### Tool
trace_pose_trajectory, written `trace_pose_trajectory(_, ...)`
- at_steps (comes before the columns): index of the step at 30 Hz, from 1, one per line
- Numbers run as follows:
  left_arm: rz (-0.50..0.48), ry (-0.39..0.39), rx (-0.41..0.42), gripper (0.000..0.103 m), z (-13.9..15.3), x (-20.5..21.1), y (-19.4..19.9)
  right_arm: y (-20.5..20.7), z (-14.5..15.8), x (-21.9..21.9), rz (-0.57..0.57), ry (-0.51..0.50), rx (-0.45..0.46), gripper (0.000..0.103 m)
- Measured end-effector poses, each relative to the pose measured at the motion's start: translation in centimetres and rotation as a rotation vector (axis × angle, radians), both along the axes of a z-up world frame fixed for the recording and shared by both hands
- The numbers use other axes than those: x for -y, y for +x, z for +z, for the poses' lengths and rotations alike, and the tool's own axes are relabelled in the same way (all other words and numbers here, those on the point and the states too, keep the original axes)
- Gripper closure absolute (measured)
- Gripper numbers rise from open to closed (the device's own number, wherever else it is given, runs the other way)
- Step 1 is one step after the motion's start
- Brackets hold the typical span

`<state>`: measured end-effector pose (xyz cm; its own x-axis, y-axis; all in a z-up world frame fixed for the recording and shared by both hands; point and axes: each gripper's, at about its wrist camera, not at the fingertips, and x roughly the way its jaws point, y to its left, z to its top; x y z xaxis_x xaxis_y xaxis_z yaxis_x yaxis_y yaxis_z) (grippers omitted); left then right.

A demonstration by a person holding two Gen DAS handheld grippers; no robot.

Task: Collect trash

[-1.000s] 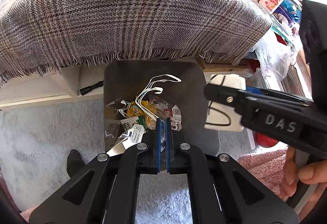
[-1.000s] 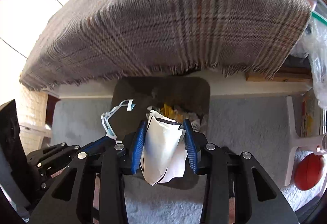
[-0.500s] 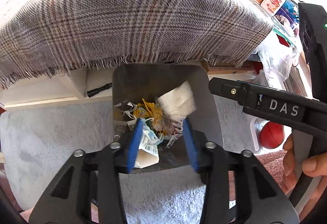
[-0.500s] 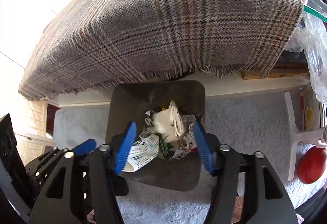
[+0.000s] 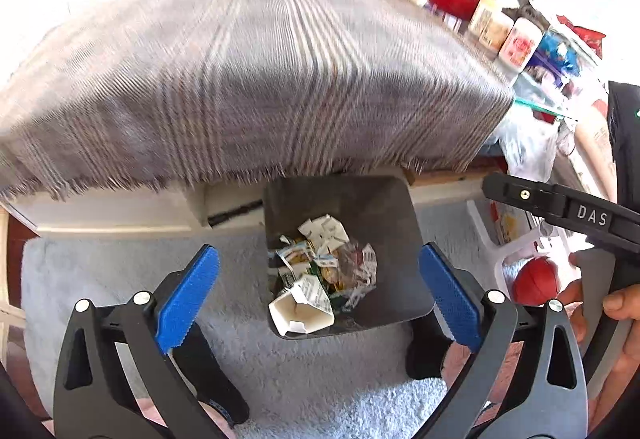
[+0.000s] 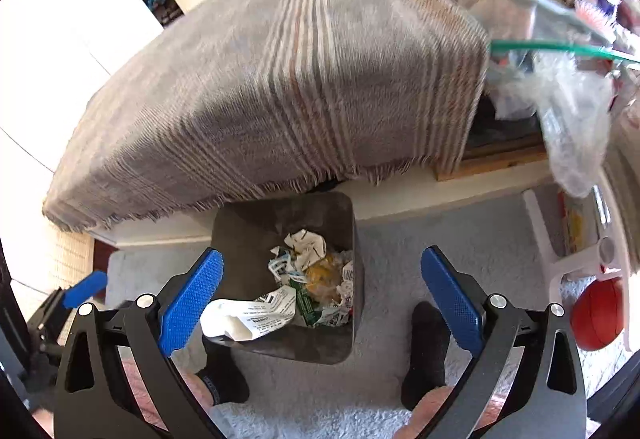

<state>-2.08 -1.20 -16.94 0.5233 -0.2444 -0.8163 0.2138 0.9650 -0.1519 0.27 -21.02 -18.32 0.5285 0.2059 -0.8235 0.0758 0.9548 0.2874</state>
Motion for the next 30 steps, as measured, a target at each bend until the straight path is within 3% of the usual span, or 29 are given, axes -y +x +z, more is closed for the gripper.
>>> trace_pose_trajectory(11,0.059,-0.004,0.196,0.008,7.6,-3.0,-1.5,-2.0,7.1,0.2,0.016,-0.148,0.207,0.003)
trace_pose_trajectory(17,0.099,0.029,0.338,0.008,10.7,-4.2,-2.4,-4.0,10.5,0.8,-0.025,-0.134,0.354,0.003)
trace_pose_trajectory(23,0.113,0.006,0.429,0.008,10.8,-4.7,-3.6,-5.6,11.0,0.6,-0.054,-0.199,0.467,0.003)
trace_pose_trajectory(30,0.103,0.061,0.48,0.008,10.0,-3.6,-4.0,-6.0,10.0,0.7,-0.07,-0.215,0.497,0.003)
